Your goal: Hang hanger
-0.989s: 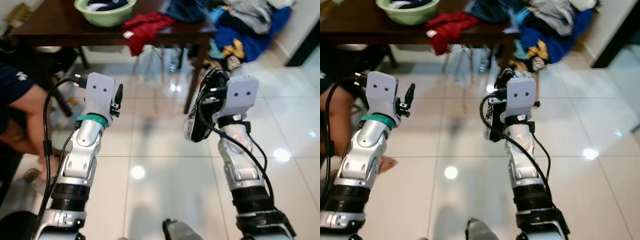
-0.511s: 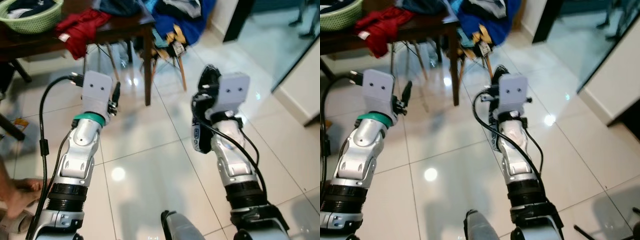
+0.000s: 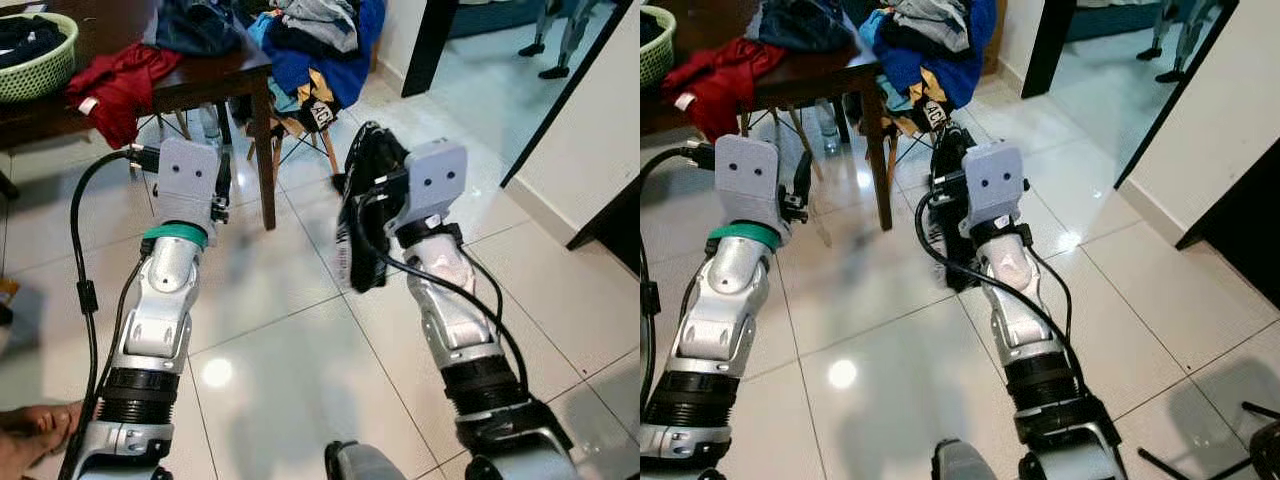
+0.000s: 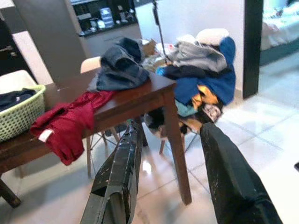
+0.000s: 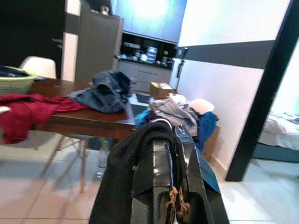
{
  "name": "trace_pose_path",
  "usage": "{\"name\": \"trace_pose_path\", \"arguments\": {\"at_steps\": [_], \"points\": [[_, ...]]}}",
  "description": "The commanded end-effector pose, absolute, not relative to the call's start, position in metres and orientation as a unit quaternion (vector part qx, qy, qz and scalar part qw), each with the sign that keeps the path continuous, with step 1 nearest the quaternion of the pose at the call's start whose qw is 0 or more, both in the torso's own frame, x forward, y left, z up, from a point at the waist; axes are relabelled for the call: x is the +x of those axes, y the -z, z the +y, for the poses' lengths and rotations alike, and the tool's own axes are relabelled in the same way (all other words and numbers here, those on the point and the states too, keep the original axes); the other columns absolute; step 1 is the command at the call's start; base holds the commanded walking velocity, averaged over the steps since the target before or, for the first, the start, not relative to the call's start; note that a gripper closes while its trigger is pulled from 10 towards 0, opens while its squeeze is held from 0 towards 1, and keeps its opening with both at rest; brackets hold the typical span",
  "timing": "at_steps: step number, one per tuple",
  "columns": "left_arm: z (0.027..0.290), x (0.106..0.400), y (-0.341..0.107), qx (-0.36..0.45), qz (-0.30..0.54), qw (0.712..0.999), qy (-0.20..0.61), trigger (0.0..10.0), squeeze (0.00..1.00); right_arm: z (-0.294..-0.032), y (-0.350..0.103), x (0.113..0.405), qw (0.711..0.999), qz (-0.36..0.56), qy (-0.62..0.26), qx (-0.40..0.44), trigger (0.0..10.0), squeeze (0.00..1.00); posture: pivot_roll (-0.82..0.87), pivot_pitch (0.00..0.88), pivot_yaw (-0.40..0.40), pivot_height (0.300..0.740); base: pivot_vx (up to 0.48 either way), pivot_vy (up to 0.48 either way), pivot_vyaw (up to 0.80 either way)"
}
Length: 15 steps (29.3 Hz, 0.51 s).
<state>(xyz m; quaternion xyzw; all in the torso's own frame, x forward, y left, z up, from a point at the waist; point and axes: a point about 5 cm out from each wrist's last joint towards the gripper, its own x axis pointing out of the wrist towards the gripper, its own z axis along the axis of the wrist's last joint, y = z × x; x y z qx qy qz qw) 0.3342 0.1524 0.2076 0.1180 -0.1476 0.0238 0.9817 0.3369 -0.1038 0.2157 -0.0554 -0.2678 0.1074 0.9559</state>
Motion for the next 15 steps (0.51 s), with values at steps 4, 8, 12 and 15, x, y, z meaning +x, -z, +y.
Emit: {"name": "trace_pose_path", "arguments": {"at_steps": [4, 8, 12, 15], "points": [[0.1612, 0.3323, -0.2073, 0.123, -0.149, 0.980, -0.039, 10.0, 0.00, -0.0936, -0.2169, 0.3349, 0.953, -0.274, -0.125, -0.043, 10.0, 0.00, -0.05, 0.037, 0.032, 0.740, 0.450, 0.000, 0.00], [0.1608, 0.3323, -0.2068, 0.124, -0.149, 0.980, -0.039, 10.0, 0.00, -0.0924, -0.2152, 0.3349, 0.953, -0.269, -0.131, -0.038, 10.0, 0.00, -0.05, 0.038, 0.033, 0.740, 0.446, 0.000, 0.00], [0.1607, 0.3322, -0.2067, 0.125, -0.150, 0.980, -0.040, 10.0, 0.00, -0.0924, -0.2150, 0.3348, 0.953, -0.269, -0.133, -0.037, 10.0, 0.00, -0.05, 0.038, 0.033, 0.740, 0.446, 0.000, 0.00], [0.1605, 0.3316, -0.2078, 0.125, -0.152, 0.980, -0.039, 10.0, 0.00, -0.0937, -0.2162, 0.3347, 0.952, -0.273, -0.130, -0.037, 10.0, 0.00, -0.04, 0.039, 0.033, 0.740, 0.446, 0.000, 0.00]]}}
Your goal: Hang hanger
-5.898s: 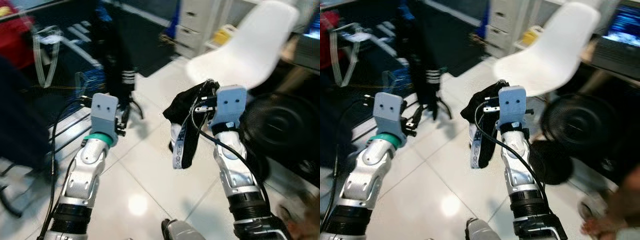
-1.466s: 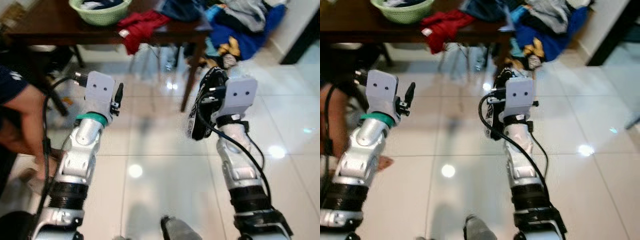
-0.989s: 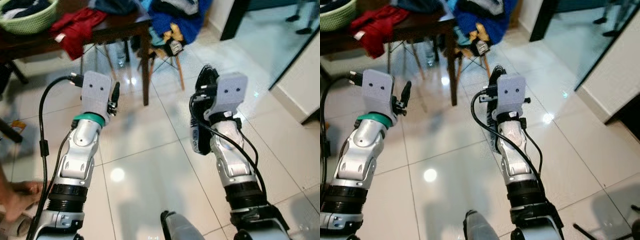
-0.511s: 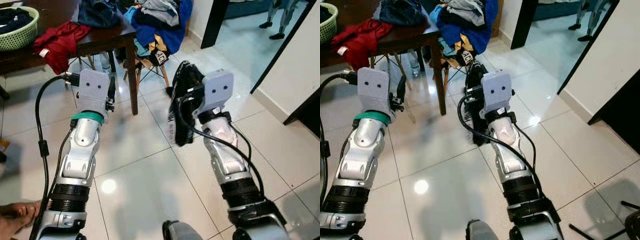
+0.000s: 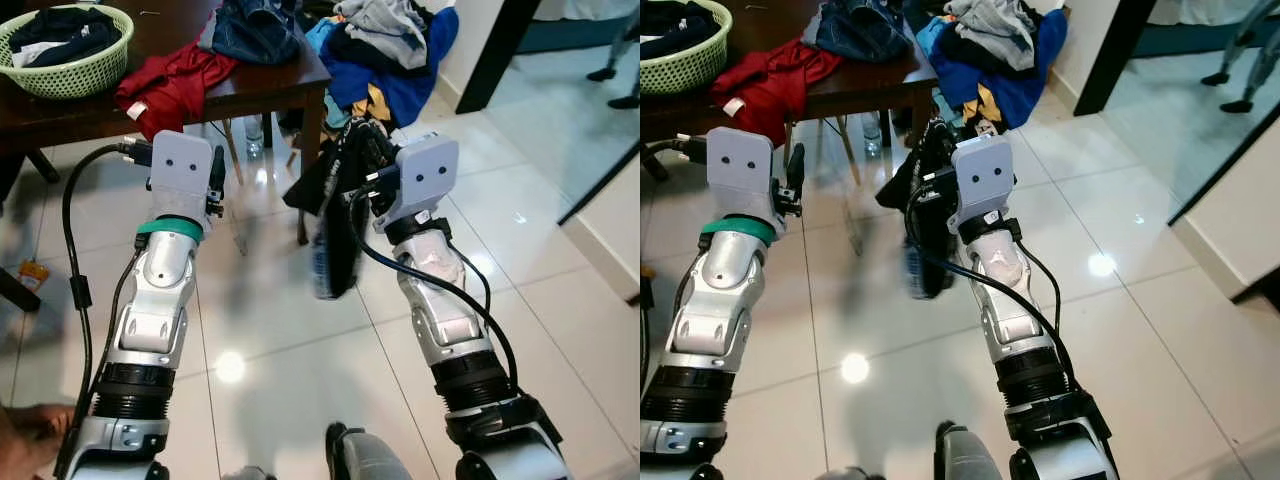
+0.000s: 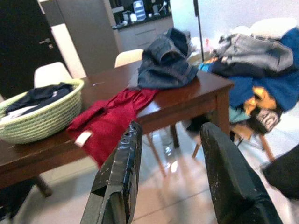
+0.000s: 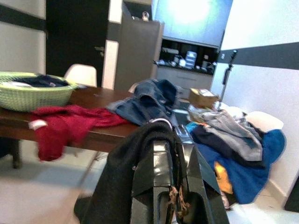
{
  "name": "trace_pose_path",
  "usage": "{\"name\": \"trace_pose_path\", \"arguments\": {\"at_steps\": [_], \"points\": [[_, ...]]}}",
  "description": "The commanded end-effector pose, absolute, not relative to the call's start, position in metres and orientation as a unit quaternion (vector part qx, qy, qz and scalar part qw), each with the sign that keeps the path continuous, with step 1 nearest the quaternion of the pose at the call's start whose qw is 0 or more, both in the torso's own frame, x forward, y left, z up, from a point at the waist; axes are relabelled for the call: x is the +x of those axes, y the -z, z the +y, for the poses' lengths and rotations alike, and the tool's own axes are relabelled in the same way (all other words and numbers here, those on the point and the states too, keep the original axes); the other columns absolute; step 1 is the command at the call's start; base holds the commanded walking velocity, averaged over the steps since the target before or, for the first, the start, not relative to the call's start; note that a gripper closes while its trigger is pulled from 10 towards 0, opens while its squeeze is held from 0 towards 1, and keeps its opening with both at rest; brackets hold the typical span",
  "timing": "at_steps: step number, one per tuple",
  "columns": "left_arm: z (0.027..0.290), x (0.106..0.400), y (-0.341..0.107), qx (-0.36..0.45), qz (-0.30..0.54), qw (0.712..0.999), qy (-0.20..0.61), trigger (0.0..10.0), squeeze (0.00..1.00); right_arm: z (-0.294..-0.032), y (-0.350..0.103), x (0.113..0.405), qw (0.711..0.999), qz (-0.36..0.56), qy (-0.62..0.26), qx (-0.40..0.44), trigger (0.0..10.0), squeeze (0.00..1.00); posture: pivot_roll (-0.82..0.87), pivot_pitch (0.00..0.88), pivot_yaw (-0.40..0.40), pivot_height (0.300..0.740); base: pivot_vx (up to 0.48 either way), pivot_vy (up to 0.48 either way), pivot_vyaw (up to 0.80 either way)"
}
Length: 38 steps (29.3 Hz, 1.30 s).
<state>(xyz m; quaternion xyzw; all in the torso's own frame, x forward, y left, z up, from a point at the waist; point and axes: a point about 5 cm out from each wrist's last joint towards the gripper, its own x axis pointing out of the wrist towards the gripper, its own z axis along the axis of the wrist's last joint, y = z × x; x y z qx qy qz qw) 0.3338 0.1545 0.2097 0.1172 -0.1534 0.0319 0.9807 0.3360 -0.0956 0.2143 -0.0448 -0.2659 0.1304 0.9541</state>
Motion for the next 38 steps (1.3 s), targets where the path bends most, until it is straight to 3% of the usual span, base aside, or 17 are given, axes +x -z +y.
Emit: {"name": "trace_pose_path", "arguments": {"at_steps": [1, 5, 16, 22, 31, 33, 38], "points": [[0.161, 0.331, -0.209, 0.126, -0.153, 0.979, -0.038, 10.0, 0.00, -0.096, -0.218, 0.335, 0.953, -0.275, -0.125, -0.033, 10.0, 0.00, -0.04, 0.040, 0.033, 0.740, 0.446, 0.000, 0.00], [0.162, 0.330, -0.211, 0.127, -0.155, 0.979, -0.038, 10.0, 0.00, -0.099, -0.219, 0.337, 0.954, -0.276, -0.117, -0.027, 10.0, 0.00, -0.04, 0.041, 0.033, 0.740, 0.446, 0.000, 0.00], [0.161, 0.328, -0.219, 0.143, -0.172, 0.974, -0.030, 10.0, 0.00, -0.107, -0.231, 0.342, 0.954, -0.288, -0.089, -0.008, 10.0, 0.00, -0.03, 0.048, 0.040, 0.740, 0.446, 0.000, -0.80], [0.159, 0.326, -0.222, 0.150, -0.179, 0.972, -0.025, 10.0, 0.00, -0.106, -0.254, 0.345, 0.944, -0.320, -0.082, 0.008, 10.0, 0.00, -0.02, 0.048, 0.040, 0.740, 0.442, 0.000, 0.00], [0.162, 0.323, -0.226, 0.158, -0.189, 0.969, -0.036, 10.0, 0.00, -0.091, -0.273, 0.344, 0.928, -0.347, -0.135, 0.016, 10.0, 0.00, -0.01, 0.048, 0.036, 0.740, 0.439, 0.000, 0.00], [0.161, 0.322, -0.229, 0.159, -0.196, 0.967, -0.043, 10.0, 0.00, -0.073, -0.276, 0.338, 0.916, -0.348, -0.199, 0.022, 10.0, 0.00, -0.01, 0.047, 0.034, 0.740, 0.439, 0.000, 0.00], [0.159, 0.322, -0.233, 0.165, -0.205, 0.964, -0.046, 10.0, 0.00, -0.061, -0.282, 0.336, 0.909, -0.356, -0.217, 0.020, 10.0, 0.00, 0.00, 0.047, 0.034, 0.740, 0.437, 0.000, 0.48]]}}
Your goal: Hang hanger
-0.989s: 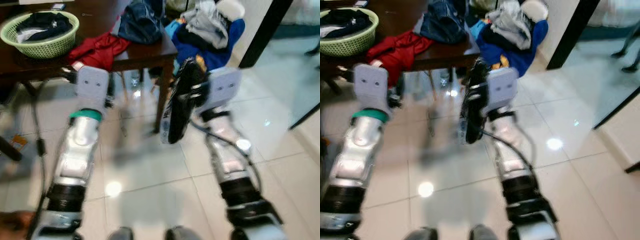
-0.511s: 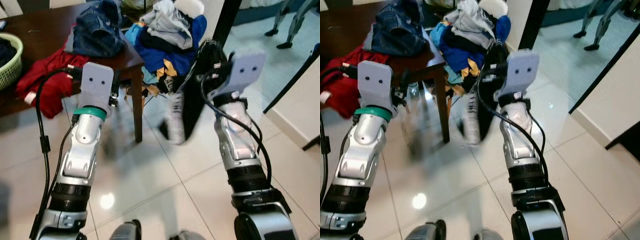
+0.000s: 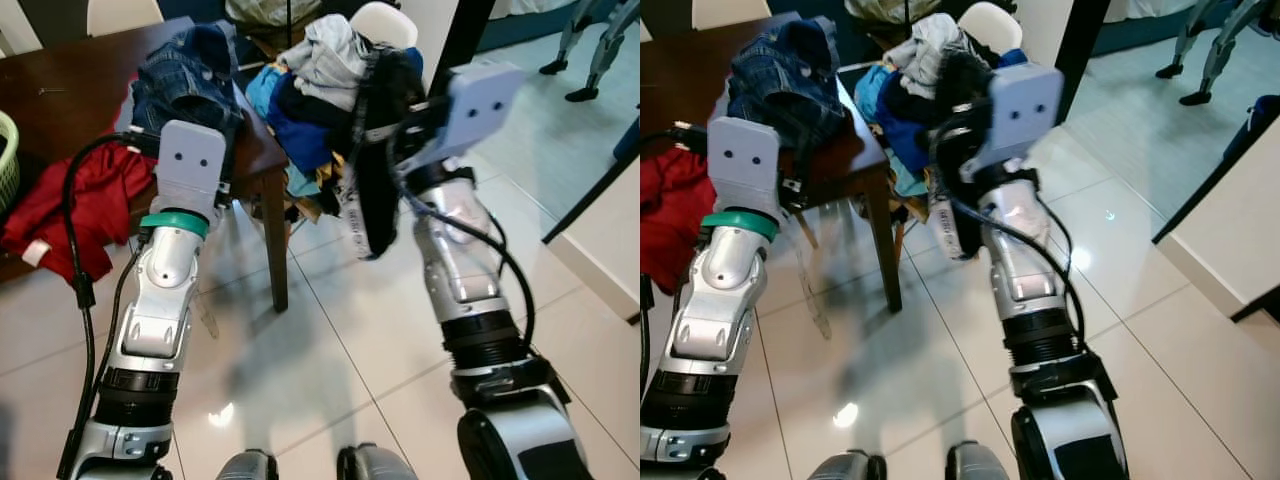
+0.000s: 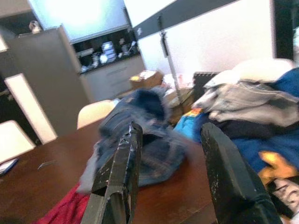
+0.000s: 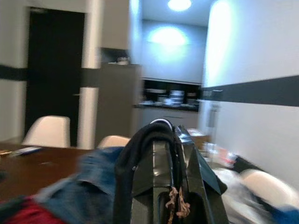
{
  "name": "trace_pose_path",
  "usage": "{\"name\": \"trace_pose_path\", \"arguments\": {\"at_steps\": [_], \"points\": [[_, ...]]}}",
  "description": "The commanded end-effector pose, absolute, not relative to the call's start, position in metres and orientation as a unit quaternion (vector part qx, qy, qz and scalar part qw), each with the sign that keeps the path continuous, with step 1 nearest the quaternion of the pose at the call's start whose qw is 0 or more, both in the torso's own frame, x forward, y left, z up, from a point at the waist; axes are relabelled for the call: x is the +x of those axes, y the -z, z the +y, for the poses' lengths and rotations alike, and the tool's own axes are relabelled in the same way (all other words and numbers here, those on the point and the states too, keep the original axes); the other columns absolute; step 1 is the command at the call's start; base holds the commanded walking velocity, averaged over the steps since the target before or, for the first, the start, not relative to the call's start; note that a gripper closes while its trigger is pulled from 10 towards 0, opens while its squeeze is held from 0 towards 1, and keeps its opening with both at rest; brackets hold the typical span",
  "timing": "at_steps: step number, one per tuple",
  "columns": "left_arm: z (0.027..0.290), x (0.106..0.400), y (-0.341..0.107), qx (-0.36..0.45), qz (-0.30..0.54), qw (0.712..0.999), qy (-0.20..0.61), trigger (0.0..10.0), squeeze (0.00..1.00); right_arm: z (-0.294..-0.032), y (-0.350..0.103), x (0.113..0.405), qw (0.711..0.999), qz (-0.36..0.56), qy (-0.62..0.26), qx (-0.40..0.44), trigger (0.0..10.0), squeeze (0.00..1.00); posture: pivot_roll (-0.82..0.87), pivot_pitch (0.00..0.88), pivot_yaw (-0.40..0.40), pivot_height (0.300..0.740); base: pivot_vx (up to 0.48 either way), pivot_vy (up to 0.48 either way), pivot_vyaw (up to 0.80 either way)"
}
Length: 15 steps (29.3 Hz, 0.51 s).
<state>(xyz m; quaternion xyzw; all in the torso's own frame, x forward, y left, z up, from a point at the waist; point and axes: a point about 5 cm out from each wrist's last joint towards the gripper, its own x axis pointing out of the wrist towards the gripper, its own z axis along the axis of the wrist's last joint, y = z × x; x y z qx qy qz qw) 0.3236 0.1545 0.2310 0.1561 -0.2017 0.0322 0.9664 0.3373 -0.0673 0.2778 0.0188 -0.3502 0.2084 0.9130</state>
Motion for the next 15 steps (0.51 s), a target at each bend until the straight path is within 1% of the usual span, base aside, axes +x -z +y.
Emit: {"name": "trace_pose_path", "arguments": {"at_steps": [1, 8, 15], "points": [[0.1589, 0.3215, -0.2332, 0.165, -0.205, 0.964, -0.046, 10.0, 0.00, -0.0615, -0.2822, 0.3359, 0.909, -0.356, -0.217, 0.020, 10.0, 0.00, 0.00, 0.047, 0.034, 0.740, 0.435, 0.000, 0.79], [0.1589, 0.3213, -0.2364, 0.170, -0.212, 0.961, -0.048, 10.0, 0.00, -0.0593, -0.2871, 0.3383, 0.907, -0.360, -0.216, 0.026, 10.0, 0.00, 0.00, 0.045, 0.030, 0.740, 0.439, 0.000, 0.76], [0.1593, 0.3207, -0.2380, 0.171, -0.214, 0.960, -0.051, 10.0, 0.00, -0.0657, -0.2903, 0.3405, 0.909, -0.362, -0.201, 0.048, 10.0, 0.00, 0.01, 0.045, 0.031, 0.740, 0.436, 0.000, 0.00]]}}
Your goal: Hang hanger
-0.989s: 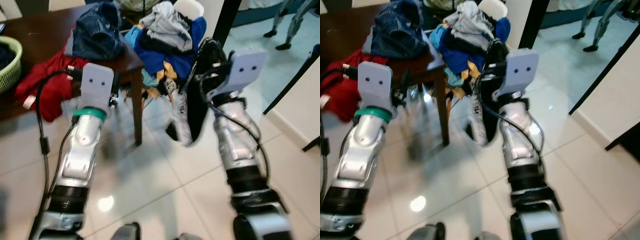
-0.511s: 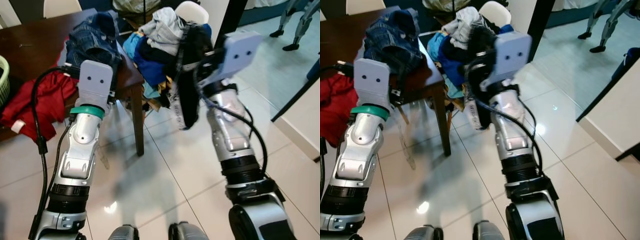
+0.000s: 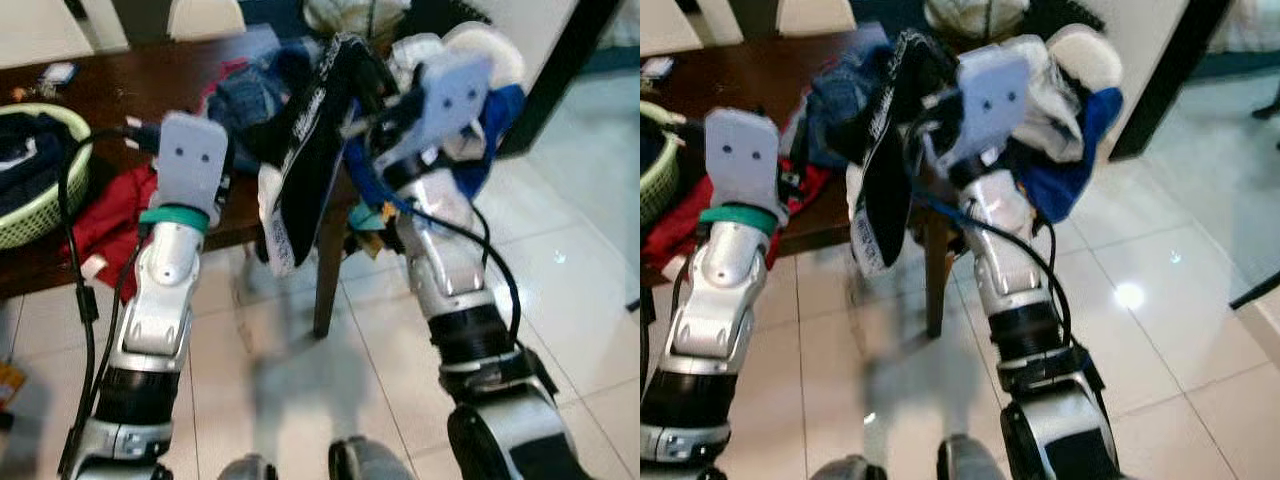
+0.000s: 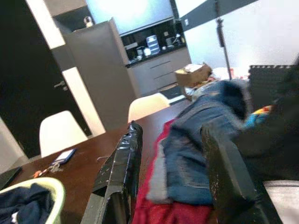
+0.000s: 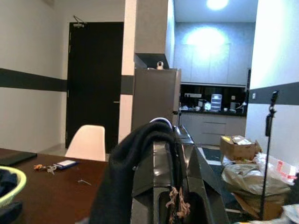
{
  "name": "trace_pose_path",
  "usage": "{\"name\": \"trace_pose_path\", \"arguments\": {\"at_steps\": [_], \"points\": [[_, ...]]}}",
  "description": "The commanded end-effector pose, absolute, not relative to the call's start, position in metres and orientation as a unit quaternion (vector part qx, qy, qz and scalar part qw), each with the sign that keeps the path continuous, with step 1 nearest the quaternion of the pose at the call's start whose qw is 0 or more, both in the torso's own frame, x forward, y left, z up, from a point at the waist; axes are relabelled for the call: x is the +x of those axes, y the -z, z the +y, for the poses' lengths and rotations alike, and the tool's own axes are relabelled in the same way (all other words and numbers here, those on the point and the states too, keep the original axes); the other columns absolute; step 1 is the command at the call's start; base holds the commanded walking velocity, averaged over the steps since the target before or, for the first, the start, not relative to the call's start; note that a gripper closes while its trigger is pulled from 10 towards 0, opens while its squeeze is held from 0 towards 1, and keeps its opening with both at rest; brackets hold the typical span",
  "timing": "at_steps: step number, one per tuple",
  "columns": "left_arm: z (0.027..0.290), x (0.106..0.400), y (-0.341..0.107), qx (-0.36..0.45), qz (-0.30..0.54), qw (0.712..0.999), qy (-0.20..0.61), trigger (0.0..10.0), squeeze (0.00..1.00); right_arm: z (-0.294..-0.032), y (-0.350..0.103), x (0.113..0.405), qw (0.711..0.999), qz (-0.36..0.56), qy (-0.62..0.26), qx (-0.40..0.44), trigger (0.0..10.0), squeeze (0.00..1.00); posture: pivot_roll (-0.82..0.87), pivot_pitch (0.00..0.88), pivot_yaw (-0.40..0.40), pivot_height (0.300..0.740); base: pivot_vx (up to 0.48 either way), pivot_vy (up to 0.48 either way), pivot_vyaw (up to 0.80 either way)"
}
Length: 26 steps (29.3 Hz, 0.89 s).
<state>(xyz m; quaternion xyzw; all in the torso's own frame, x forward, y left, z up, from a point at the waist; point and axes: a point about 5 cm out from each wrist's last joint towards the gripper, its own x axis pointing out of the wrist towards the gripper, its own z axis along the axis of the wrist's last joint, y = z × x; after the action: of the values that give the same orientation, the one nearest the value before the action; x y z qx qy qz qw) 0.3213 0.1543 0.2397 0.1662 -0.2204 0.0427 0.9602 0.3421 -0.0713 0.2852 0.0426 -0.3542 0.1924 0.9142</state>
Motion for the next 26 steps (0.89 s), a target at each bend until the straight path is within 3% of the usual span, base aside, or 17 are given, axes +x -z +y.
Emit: {"name": "trace_pose_path", "arguments": {"at_steps": [1, 9, 19, 26], "points": [[0.159, 0.321, -0.240, 0.173, -0.218, 0.959, -0.051, 10.0, 0.00, -0.072, -0.295, 0.341, 0.908, -0.372, -0.183, 0.057, 10.0, 0.00, 0.00, 0.046, 0.030, 0.740, 0.435, 0.000, 0.00], [0.159, 0.322, -0.247, 0.177, -0.232, 0.955, -0.056, 10.0, 0.00, -0.104, -0.333, 0.341, 0.891, -0.436, -0.098, 0.073, 10.0, 0.00, -0.01, 0.042, 0.037, 0.740, 0.437, 0.000, 0.00], [0.160, 0.321, -0.258, 0.195, -0.255, 0.945, -0.059, 10.0, 0.00, -0.148, -0.371, 0.346, 0.872, -0.489, -0.017, 0.030, 10.0, 0.00, 0.01, 0.044, 0.040, 0.740, 0.436, 0.000, 0.00], [0.166, 0.320, -0.269, 0.209, -0.276, 0.935, -0.079, 10.0, 0.00, -0.153, -0.375, 0.347, 0.869, -0.495, -0.014, 0.021, 10.0, 0.00, 0.02, 0.041, 0.036, 0.740, 0.435, 0.000, 0.00]]}}
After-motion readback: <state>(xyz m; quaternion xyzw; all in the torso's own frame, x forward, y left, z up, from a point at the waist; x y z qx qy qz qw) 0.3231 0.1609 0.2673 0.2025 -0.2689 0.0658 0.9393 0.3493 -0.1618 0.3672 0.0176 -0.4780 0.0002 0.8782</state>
